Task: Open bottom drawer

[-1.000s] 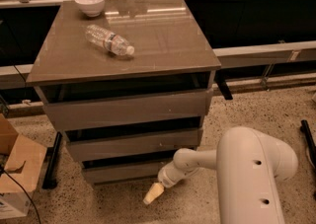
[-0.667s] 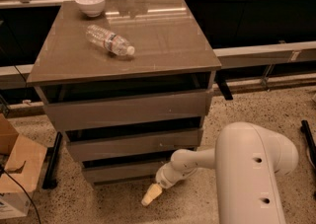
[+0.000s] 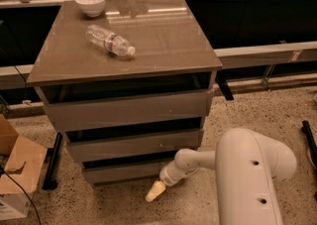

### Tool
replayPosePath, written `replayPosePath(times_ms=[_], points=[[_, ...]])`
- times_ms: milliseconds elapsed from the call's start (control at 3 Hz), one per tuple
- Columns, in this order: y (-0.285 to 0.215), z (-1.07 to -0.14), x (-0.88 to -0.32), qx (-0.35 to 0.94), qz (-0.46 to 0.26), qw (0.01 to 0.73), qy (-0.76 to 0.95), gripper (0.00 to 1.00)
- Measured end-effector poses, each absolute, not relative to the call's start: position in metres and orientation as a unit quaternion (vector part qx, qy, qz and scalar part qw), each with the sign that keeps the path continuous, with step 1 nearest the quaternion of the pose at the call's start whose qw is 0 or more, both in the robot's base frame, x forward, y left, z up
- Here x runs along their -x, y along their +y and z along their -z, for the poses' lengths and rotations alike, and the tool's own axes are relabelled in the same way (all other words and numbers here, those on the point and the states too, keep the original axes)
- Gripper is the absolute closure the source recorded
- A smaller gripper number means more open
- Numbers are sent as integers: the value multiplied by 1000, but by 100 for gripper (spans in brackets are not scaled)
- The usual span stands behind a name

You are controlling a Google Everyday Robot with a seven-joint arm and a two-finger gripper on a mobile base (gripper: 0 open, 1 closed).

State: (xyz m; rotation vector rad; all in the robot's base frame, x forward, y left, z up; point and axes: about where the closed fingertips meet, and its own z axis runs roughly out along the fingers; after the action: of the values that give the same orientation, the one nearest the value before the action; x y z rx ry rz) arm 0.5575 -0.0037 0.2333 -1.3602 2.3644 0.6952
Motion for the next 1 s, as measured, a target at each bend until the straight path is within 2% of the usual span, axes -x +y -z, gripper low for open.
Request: replayPosePath(times_ms=[1000], points=[[-39,-218,-622,456,-225,194,839,0]])
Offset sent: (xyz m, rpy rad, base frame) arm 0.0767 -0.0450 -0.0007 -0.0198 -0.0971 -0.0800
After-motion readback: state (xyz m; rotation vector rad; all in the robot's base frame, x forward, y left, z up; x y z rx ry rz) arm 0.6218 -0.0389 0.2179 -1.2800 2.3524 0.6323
